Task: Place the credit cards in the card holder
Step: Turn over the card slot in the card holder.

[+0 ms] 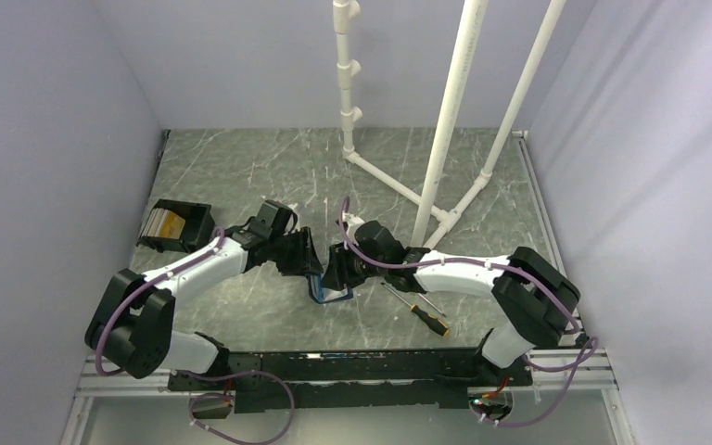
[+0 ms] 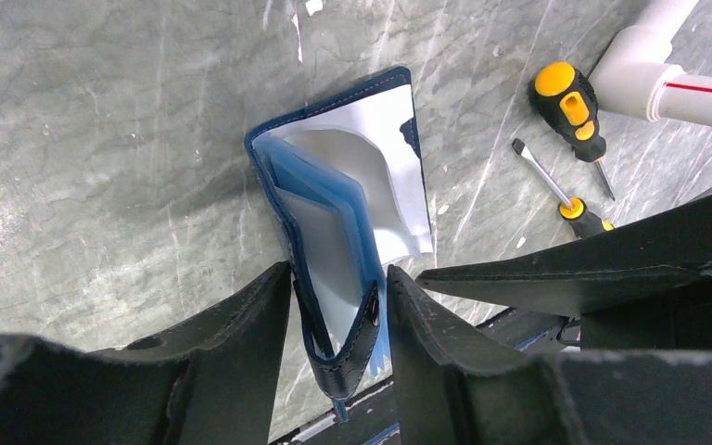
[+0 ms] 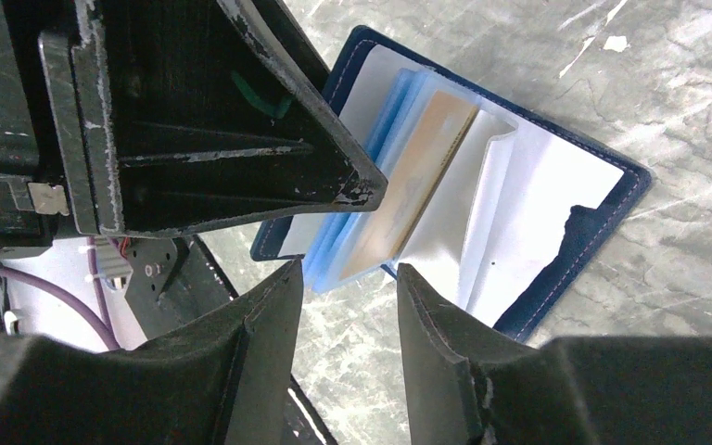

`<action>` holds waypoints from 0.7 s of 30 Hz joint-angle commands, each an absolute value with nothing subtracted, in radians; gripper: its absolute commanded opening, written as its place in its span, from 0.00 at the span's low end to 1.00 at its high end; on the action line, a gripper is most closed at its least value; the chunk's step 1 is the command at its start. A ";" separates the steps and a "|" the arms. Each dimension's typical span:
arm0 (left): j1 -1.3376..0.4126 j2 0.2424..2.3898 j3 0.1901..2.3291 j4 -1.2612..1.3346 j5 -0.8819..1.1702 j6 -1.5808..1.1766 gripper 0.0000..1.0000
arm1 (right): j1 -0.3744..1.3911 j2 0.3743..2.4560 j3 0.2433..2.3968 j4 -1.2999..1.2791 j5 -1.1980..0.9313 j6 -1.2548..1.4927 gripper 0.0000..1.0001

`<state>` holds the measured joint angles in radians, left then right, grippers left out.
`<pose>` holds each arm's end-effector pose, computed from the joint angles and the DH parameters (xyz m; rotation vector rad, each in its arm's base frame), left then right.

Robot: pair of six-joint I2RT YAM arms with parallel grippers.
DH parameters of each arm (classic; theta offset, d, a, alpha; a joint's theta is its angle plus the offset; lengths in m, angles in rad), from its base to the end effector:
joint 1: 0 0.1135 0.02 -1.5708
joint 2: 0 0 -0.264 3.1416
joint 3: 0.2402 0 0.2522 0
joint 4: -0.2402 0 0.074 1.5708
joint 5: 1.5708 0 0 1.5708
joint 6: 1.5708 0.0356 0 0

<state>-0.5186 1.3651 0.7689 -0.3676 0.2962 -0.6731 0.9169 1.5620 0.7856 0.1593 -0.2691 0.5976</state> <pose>0.2242 -0.1399 0.1953 -0.0822 2.6899 -0.8044 0.1889 0.2620 0.1860 -0.5469 2.3416 1.0872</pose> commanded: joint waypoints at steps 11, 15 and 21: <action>-0.523 1.347 0.788 -0.368 0.291 -0.658 0.45 | 0.917 1.582 0.798 0.173 -0.278 0.574 0.41; -0.523 1.348 0.790 -0.369 0.293 -0.659 0.45 | 0.926 1.591 0.806 0.172 -0.279 0.572 0.41; -0.523 1.350 0.794 -0.369 0.298 -0.658 0.44 | 0.929 1.604 0.816 0.150 -0.255 0.566 0.41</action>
<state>-0.5186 1.3651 0.7689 -0.3717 0.2970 -0.6697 0.9241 1.5913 0.7853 0.1589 -0.2710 0.5907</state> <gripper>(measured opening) 0.444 0.413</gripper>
